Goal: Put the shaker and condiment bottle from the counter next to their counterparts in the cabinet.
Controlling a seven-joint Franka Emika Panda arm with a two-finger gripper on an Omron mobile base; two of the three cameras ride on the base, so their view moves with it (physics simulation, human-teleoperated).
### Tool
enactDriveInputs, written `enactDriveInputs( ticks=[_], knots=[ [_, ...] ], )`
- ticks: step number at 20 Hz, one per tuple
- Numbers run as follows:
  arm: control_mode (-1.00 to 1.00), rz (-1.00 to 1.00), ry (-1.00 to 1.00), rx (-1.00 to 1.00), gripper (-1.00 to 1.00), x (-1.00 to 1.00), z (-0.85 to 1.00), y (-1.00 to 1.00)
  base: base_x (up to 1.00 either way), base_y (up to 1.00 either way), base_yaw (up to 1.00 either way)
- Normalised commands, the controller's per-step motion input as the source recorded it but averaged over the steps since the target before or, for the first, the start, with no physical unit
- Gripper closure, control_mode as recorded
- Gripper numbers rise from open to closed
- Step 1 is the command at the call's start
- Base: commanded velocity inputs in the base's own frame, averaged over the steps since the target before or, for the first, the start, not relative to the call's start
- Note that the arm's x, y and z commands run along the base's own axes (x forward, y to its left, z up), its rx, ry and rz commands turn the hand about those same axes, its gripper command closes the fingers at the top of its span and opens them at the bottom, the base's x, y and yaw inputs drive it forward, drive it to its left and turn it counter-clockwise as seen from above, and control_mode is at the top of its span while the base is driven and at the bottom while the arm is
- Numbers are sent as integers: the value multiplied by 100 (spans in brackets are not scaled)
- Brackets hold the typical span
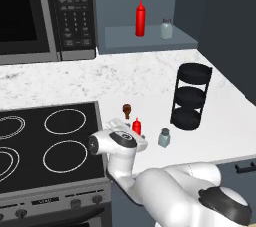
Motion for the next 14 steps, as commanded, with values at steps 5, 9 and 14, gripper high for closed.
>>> enactDriveInputs(
  ticks=[5, 9, 14],
  knots=[
    [-100, -1, 0, 0, -100, 29, -8, 0, 0, 0, 0],
    [-100, 0, 1, 0, -100, 20, -20, 3, 0, 0, 0],
    [-100, 0, 2, 0, -100, 20, -17, 4, 0, 0, 0]
  ],
)
